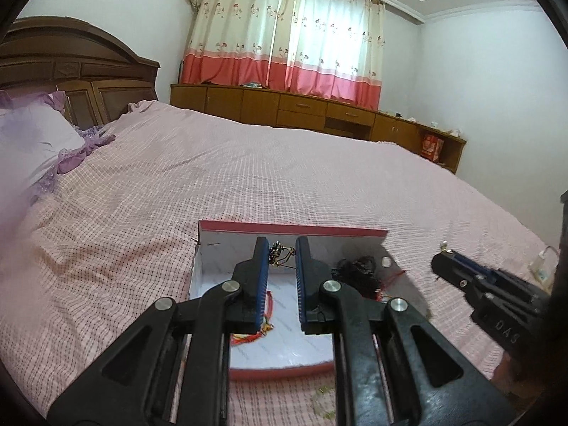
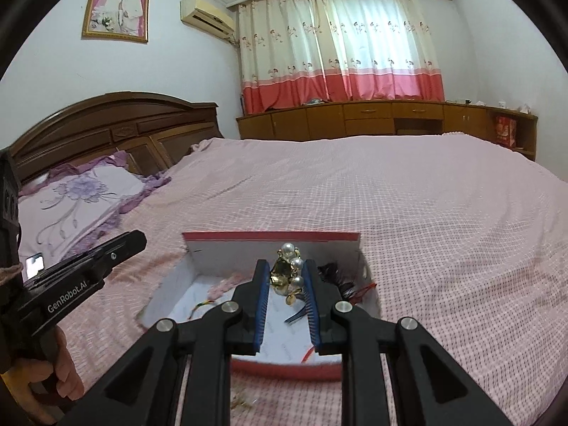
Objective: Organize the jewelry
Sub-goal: 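Carry both pendants into the shoebox and open both tools to release them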
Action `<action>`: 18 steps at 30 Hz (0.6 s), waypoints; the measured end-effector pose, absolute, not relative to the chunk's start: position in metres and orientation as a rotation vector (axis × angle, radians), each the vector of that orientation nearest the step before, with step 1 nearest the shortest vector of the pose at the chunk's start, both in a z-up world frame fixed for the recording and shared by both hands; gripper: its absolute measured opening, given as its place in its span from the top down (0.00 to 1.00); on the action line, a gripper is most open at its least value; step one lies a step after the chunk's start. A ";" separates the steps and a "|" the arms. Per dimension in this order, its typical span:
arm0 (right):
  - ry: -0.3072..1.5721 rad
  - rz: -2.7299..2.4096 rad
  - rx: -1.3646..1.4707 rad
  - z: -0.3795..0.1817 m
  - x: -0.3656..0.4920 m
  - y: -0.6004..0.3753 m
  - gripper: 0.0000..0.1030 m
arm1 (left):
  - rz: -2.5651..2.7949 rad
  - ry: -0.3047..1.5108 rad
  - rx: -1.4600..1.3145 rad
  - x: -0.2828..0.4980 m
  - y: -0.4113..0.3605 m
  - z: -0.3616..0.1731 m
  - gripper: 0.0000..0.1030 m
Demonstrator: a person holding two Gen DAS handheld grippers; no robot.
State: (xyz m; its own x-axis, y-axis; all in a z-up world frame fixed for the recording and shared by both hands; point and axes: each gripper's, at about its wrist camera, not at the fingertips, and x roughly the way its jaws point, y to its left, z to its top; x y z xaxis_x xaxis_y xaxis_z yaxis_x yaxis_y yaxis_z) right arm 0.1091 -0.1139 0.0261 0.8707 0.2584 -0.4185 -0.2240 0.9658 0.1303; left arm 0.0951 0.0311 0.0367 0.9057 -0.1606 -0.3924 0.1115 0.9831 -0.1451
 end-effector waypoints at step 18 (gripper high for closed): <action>0.572 0.173 0.065 -0.036 0.175 -0.128 0.79 | -0.071 0.546 -0.135 0.151 0.040 -0.027 0.94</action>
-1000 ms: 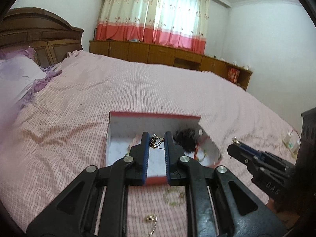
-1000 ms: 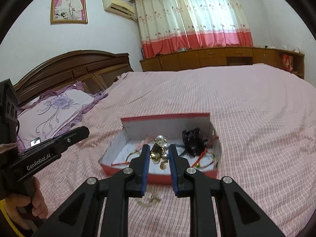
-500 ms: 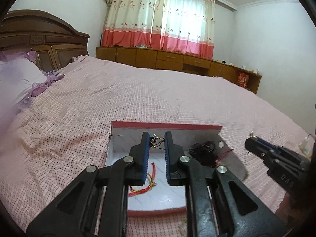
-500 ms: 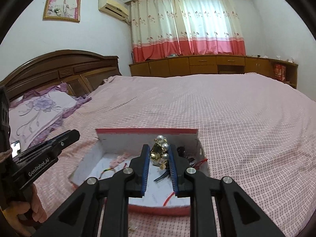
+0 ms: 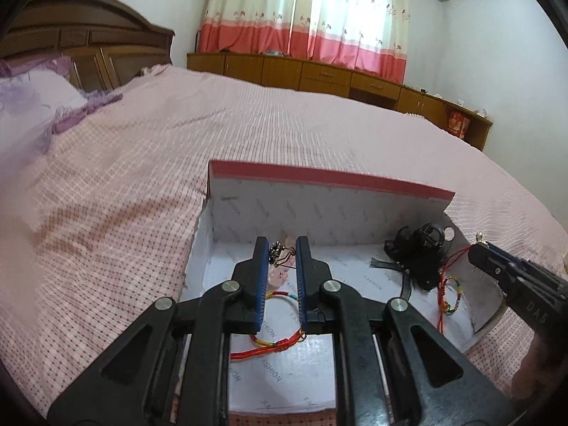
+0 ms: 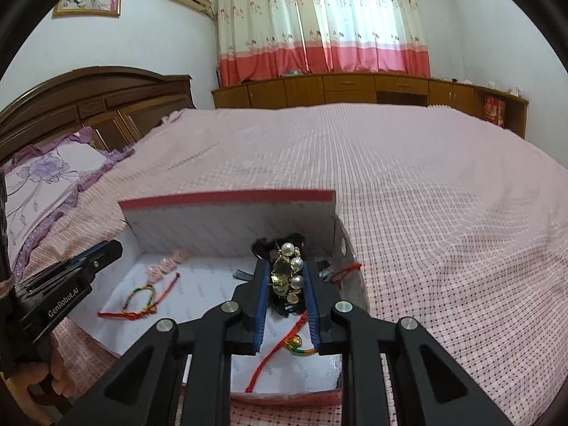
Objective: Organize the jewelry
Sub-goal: 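Carry both pendants into the shoebox and open both tools to release them, then withdraw both tools from the shoebox toward the remaining jewelry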
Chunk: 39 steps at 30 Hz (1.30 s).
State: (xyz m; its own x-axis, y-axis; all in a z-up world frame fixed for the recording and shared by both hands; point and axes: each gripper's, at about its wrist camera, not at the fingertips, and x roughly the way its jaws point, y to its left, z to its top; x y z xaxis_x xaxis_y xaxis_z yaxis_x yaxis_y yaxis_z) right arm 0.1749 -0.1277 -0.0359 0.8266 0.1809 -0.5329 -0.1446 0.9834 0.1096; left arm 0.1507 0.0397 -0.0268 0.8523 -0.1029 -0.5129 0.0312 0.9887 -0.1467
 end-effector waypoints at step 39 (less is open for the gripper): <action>0.559 0.268 0.160 0.022 0.093 -0.132 0.61 | -0.127 0.623 -0.200 0.080 0.052 0.028 0.66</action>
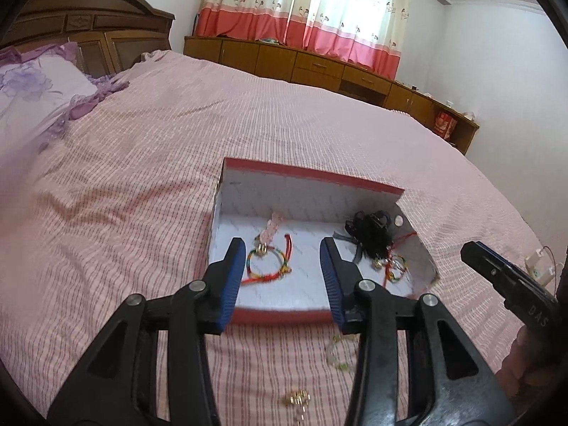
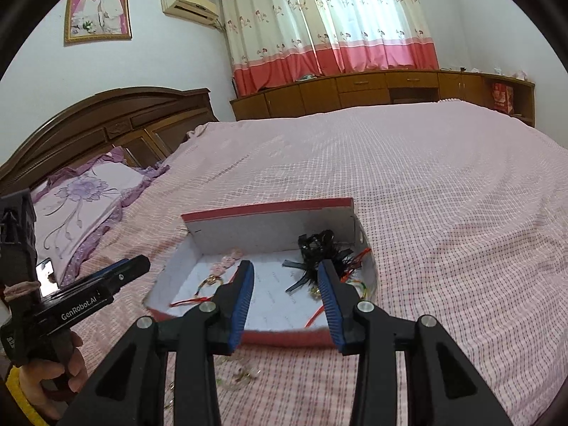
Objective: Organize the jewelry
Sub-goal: 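Withdraw both tools from the shoebox toward the remaining jewelry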
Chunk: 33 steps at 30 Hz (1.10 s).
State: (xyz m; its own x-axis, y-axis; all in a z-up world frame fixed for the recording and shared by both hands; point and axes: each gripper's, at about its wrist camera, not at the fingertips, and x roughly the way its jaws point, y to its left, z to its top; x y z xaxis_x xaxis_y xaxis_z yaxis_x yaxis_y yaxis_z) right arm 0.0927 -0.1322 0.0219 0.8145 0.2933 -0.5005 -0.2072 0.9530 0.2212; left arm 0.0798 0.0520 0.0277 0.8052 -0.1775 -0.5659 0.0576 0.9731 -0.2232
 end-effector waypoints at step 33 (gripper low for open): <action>0.640 0.274 0.194 -0.011 0.030 -0.139 0.60 | -0.185 0.903 -0.164 0.037 0.019 -0.056 0.67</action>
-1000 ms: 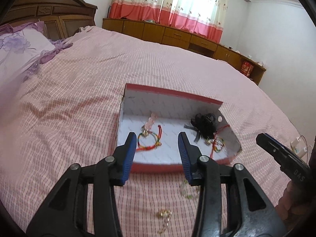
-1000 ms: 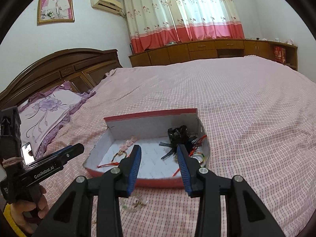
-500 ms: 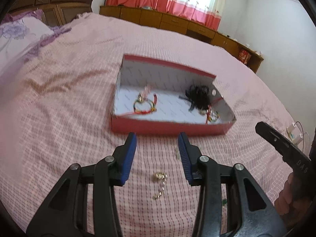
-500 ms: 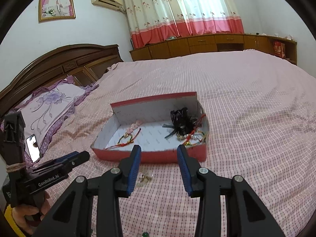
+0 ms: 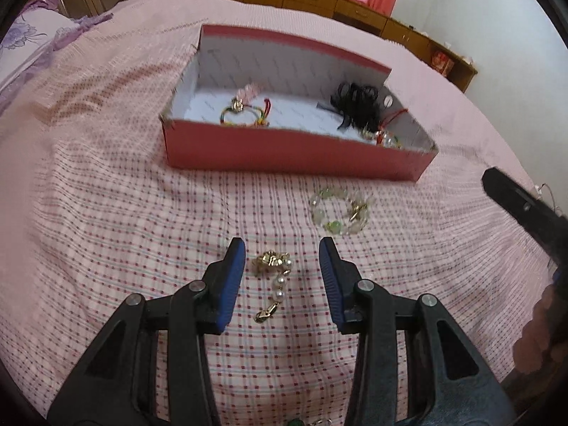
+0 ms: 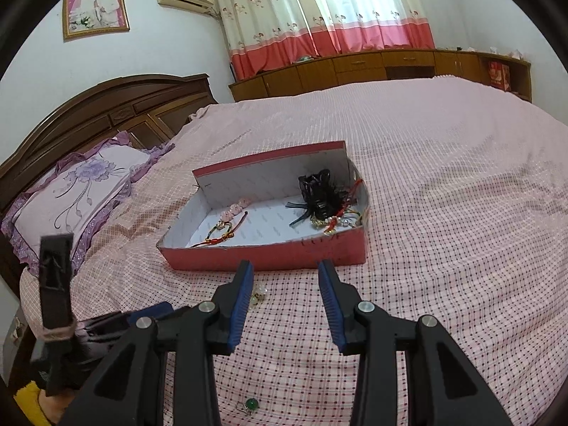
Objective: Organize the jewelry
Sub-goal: 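Withdraw both tools from the shoebox toward the remaining jewelry, then grasp a gold pearl pendant with the left tool while the right tool grasps a gold pendant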
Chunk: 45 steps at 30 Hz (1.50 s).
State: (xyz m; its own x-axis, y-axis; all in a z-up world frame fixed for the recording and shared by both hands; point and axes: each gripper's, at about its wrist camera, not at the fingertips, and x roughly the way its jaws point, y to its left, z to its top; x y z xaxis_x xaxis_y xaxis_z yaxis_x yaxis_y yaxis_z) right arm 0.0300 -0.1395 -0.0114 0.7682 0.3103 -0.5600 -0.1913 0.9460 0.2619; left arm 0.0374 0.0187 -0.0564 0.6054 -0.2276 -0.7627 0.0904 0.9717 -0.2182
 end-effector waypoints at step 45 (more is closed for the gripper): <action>0.896 0.316 0.139 -0.087 0.093 -0.062 0.59 | -0.071 0.760 -0.233 0.031 0.075 -0.025 0.88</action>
